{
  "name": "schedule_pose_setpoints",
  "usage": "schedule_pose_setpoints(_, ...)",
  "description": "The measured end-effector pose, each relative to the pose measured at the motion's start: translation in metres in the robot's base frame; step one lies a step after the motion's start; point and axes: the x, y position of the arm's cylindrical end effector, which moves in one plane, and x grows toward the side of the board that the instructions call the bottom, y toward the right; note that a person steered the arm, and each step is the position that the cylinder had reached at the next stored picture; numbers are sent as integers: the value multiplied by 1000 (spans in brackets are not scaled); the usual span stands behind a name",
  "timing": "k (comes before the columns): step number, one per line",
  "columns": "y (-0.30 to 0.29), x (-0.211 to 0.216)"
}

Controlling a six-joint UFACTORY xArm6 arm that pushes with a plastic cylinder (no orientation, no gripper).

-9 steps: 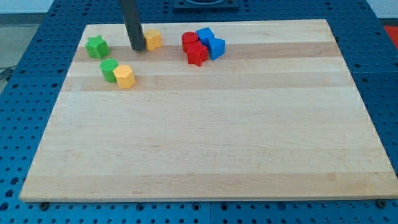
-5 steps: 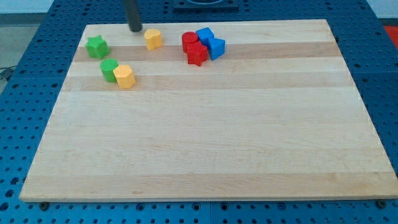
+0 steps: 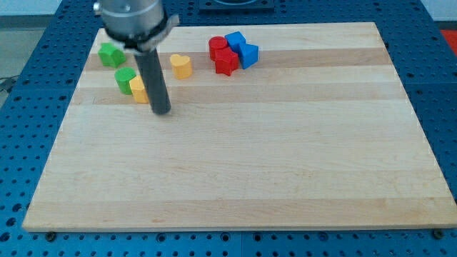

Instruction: Push the heart towards the bottom middle of the board

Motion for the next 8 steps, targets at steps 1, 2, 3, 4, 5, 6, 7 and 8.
schedule_pose_setpoints(1, -2, -27)
schedule_pose_setpoints(2, -3, -28)
schedule_pose_setpoints(3, -12, -48)
schedule_pose_setpoints(4, -24, -85)
schedule_pose_setpoints(5, -23, -113)
schedule_pose_setpoints(6, 16, -124)
schedule_pose_setpoints(7, 22, -124)
schedule_pose_setpoints(8, 37, -131)
